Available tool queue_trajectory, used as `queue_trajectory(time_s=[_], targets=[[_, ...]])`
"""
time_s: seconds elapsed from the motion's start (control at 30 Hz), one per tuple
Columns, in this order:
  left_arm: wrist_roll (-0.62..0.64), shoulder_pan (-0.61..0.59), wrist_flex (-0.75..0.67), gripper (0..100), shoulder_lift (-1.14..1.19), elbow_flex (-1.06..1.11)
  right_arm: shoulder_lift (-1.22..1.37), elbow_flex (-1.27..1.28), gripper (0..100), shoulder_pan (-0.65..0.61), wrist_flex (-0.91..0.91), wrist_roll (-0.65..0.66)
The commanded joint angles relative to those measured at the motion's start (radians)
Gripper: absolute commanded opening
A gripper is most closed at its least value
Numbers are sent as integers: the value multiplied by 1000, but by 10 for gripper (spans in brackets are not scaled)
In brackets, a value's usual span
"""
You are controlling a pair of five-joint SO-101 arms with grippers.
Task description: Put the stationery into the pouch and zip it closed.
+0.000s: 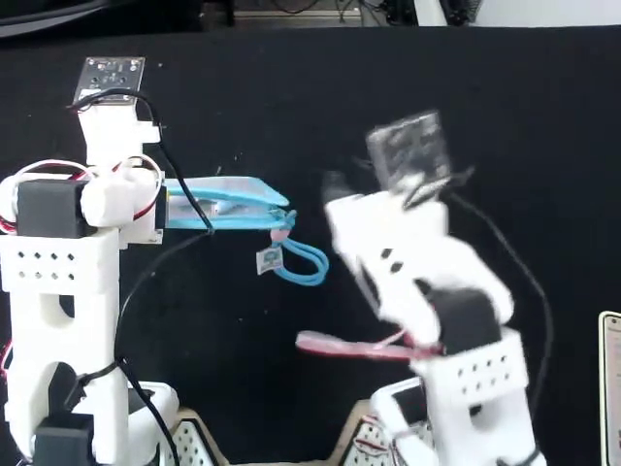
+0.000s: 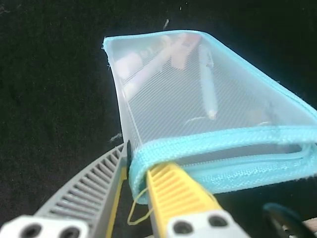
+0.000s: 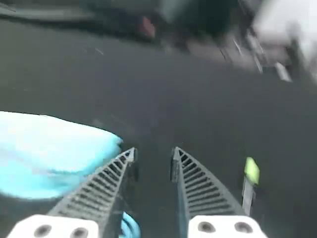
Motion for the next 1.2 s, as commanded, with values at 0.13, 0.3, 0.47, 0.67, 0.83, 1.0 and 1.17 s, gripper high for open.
queue_trajectory(time_s=[0.13,0.3,0.47,0.67,0.83,1.0,1.17], targets=[[-12,7,8,30,-14,-12,326,-177,117,270,110,95],[-12,2,8,30,-14,-12,587,-320,117,330,112,92],[-12,4,8,30,-14,-12,865,-495,117,370,115,98],[-12,8,8,30,-14,-10,1158,-773,123,384,210,103],[-12,4,8,30,-14,-10,1412,-1058,184,384,313,170],[-12,4,8,30,-14,-10,1681,-1377,184,384,417,258],[-12,8,8,30,-14,12,1926,-1716,184,407,549,269]])
